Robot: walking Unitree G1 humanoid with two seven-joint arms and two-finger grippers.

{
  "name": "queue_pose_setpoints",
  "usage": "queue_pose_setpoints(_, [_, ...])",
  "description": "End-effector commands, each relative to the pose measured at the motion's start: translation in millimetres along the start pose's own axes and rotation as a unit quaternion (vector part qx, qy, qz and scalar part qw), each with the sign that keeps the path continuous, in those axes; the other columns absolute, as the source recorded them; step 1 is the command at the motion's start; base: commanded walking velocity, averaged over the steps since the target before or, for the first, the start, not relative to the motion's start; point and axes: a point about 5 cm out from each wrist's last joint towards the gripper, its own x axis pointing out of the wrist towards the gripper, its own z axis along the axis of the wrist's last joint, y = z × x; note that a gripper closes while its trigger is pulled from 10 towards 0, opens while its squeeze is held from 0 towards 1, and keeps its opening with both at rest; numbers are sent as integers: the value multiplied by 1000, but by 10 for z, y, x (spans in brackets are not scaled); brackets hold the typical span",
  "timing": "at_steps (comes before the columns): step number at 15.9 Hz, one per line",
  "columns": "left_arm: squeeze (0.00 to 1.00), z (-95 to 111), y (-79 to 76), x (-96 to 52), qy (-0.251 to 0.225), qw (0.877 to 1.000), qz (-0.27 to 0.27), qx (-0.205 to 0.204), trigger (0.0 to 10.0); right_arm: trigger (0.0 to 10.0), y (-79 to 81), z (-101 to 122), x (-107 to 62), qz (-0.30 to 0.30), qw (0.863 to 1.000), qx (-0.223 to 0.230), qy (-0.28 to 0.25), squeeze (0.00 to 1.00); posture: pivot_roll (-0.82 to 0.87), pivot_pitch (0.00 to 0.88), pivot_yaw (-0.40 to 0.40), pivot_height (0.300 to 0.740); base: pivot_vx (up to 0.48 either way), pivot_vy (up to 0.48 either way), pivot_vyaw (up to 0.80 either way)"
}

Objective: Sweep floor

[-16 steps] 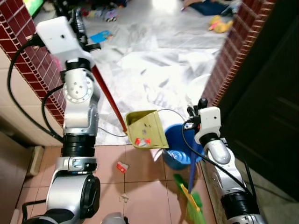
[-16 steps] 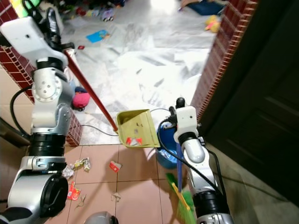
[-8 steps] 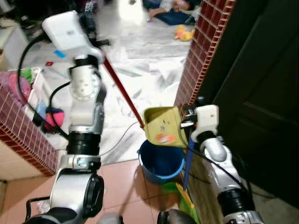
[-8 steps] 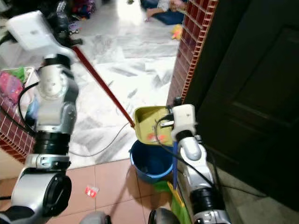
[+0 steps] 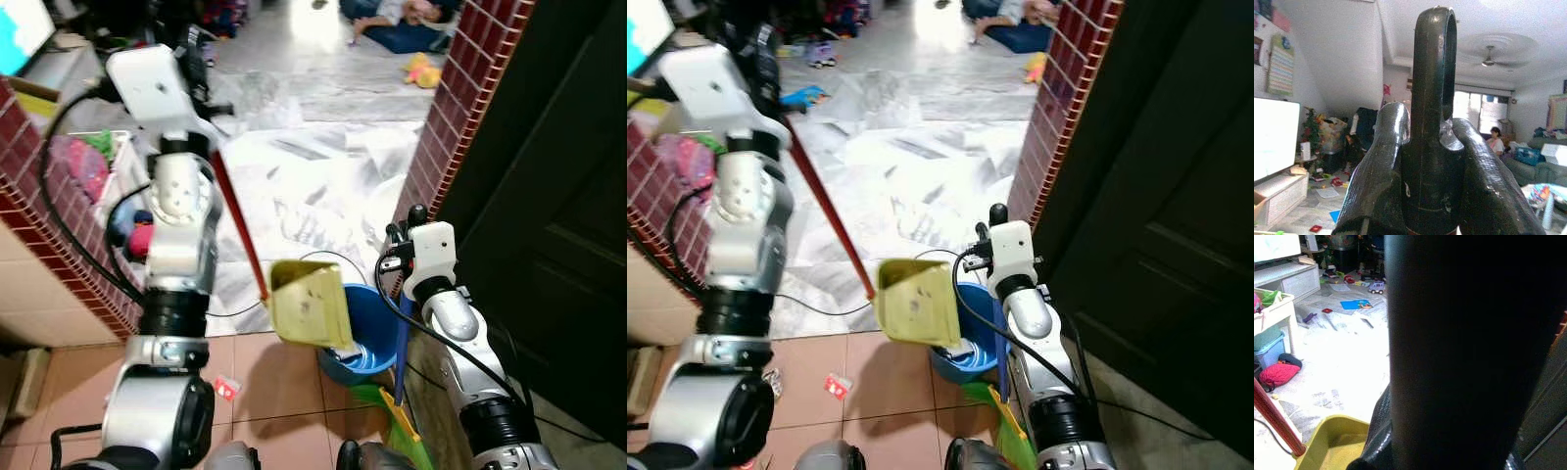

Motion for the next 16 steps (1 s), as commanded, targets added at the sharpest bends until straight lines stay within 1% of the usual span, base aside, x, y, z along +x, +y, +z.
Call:
queue_pose_setpoints(1, [0, 166, -53, 46, -46, 999, -15, 4, 10000, 10000, -12, 65, 15, 0, 1000, 1, -14, 0, -21, 0, 13, 740, 0, 0, 0])
queue_pose_setpoints(4, [0, 152, -70, 32, -45, 999, -20, 6, 10000, 10000, -16, 60, 12, 0, 1000, 1, -13, 0, -21, 0, 13, 740, 0, 0, 0])
queue_pose_setpoints(5, [0, 78, -382, -120, -53, 993, -104, 12, 10000, 10000, -18, 48, 13, -1, 1000, 2, -9, 0, -26, 0, 16, 740, 0, 0, 0])
queue_pose_setpoints(6, [0, 48, -579, -225, -57, 986, -160, 10, 10000, 10000, -13, 44, 18, 0, 1000, 2, -9, 0, -26, 0, 17, 740, 0, 0, 0])
queue_pose_setpoints(7, [0, 37, -665, -264, -53, 980, -192, 3, 10000, 10000, -11, 45, 20, 0, 1000, 2, -9, 0, -26, 0, 18, 740, 0, 0, 0])
queue_pose_setpoints(8, [0, 33, -895, -395, -52, 957, -284, -5, 10000, 10000, -8, 48, 25, -1, 1000, 2, -10, 0, -26, 0, 18, 740, 0, 0, 0])
queue_pose_setpoints(9, [0, 85, -1001, -472, -75, 936, -345, 17, 10000, 10000, -8, 51, 28, -1, 1000, 2, -11, 0, -27, 0, 19, 740, 0, 0, 0])
queue_pose_setpoints(10, [0, 109, -1030, -486, -78, 927, -366, 16, 10000, 10000, -8, 53, 29, -2, 1000, 1, -11, 0, -27, 0, 19, 740, 0, 0, 0])
queue_pose_setpoints(12, [0, 200, -1020, -438, -97, 927, -362, 20, 10000, 10000, -11, 50, 31, -2, 1000, 0, -11, 0, -23, 0, 18, 740, 0, 0, 0])
queue_pose_setpoints(13, [0, 253, -1018, -414, -113, 924, -365, 25, 10000, 10000, -12, 50, 36, -2, 1000, 0, -11, 0, -22, 0, 17, 740, 0, 0, 0])
queue_pose_setpoints(14, [0, 338, -995, -359, -133, 925, -355, 30, 10000, 10000, -1, 54, 43, -1, 1000, 0, -12, 0, -22, 0, 17, 740, 0, 0, 0])
queue_pose_setpoints(15, [0, 428, -961, -295, -146, 928, -341, 24, 10000, 10000, 9, 57, 45, 0, 1000, 1, -12, 0, -22, 0, 17, 740, 0, 0, 0])
queue_pose_setpoints(16, [0, 572, -895, -180, -163, 938, -306, 6, 10000, 10000, 19, 54, 49, 1, 1000, 1, -12, 0, -18, 0, 15, 740, 0, 0, 0])
